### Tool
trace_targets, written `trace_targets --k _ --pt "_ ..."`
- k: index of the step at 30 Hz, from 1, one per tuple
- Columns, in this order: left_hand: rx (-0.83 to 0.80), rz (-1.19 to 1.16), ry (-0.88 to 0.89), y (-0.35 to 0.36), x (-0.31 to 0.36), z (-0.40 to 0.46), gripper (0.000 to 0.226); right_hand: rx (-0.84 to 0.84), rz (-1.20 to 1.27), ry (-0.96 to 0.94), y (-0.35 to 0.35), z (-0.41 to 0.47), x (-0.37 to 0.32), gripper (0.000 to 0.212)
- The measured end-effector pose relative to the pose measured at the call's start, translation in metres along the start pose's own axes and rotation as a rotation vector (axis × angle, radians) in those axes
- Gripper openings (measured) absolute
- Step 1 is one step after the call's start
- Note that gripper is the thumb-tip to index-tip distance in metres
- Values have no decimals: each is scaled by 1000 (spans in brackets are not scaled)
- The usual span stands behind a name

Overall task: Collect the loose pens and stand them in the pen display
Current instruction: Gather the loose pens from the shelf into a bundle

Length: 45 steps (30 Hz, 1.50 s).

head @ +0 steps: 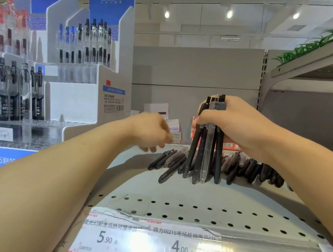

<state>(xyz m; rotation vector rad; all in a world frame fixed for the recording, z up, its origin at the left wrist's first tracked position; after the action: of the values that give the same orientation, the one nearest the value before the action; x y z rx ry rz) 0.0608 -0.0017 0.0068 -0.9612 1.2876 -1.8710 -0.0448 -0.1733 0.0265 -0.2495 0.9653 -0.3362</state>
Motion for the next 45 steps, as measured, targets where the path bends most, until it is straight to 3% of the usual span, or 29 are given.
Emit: trace_targets --k 3,10,13,15,18,20,22,26,29,33,36,38,41,45 --pt "-181 162 -131 19 -10 12 28 -7 48 7 3 -2 1 12" --pt "-225 113 -221 20 -14 18 26 -114 255 122 12 -4 5 38" --pt "-180 119 -231 14 -15 12 25 -134 244 143 14 -3 7 38" --pt "-88 38 -203 5 -13 8 22 -154 223 158 14 -4 9 27" --pt "35 -311 -53 -14 -6 -2 17 -171 200 177 15 -5 10 9" --pt "46 -547 84 -23 4 -13 23 -130 188 180 13 -4 11 8" --pt "2 -597 195 -25 15 -21 28 -85 173 185 10 -3 12 8" --pt "-103 -516 288 -19 30 -29 33 -37 143 188 6 -2 15 14" --pt "-71 -452 294 -17 35 -29 28 -26 163 172 3 0 12 1" --pt "40 -274 343 -15 43 -27 23 -60 165 164 3 -2 9 12" --pt "-11 -274 350 -17 41 -28 20 -35 155 139 5 -2 8 11" --pt "-20 -313 258 -18 28 -23 21 -16 145 138 5 -1 9 11" --pt "54 5 38 -11 -3 -5 21 -24 192 158 5 -1 10 17" --pt "-198 232 -164 10 -25 7 29 -97 254 154 9 -3 9 18"
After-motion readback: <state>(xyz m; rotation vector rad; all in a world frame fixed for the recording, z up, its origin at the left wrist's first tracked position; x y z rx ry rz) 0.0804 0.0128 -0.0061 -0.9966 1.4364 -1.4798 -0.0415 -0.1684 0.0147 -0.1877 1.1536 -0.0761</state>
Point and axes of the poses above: each hand's wrist, its own z-axis towards the middle knuckle, its own y-axis out of the palm, x = y × z, the point moved 3 cm from there along z, towards the middle knuckle, and after that the axes turned 11 degrees about z, right-handed, at the moved point
